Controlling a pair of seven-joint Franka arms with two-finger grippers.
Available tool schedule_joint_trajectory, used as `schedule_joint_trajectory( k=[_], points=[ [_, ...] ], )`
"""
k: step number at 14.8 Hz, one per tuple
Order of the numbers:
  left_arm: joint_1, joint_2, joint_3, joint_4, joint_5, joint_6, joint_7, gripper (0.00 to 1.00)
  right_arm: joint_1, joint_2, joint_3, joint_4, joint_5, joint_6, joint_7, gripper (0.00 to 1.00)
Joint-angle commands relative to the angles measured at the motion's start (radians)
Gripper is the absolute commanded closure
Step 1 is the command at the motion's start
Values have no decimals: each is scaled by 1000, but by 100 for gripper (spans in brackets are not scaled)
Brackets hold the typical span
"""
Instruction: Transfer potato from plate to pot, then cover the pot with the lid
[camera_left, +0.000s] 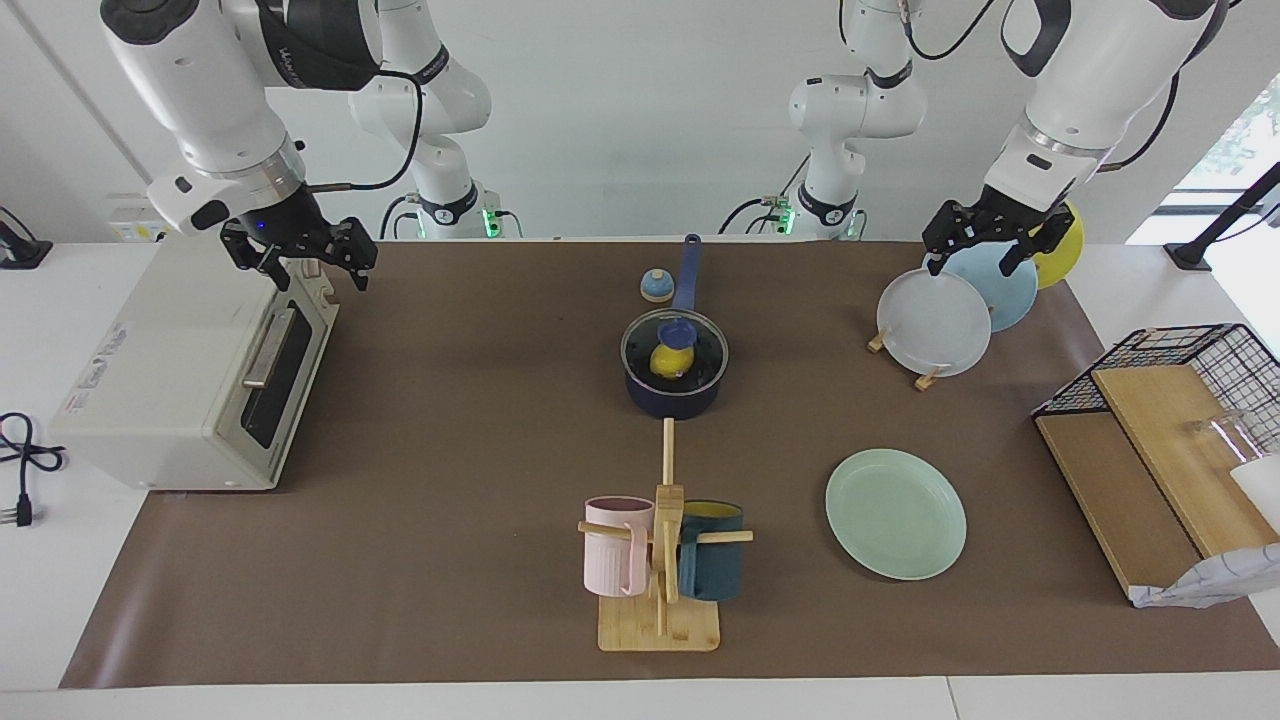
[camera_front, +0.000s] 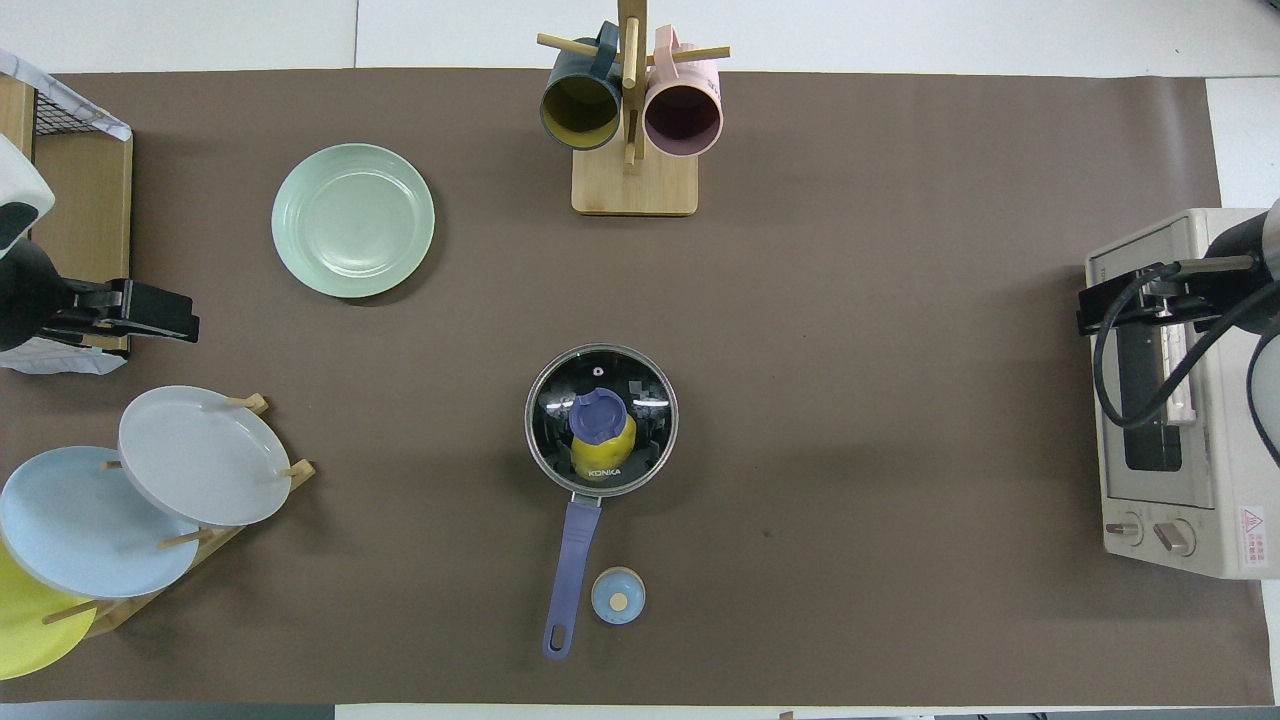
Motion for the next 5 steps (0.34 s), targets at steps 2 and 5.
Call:
schedule_joint_trajectory(
  k=[2, 5],
  points=[
    [4, -13, -7, -10, 15, -8, -9, 0, -20, -5, 20, 9, 2, -9, -18, 0],
    [6, -13, -7, -10, 15, -8, -9, 0, -25, -5, 12, 9, 5, -2, -19, 0]
  ],
)
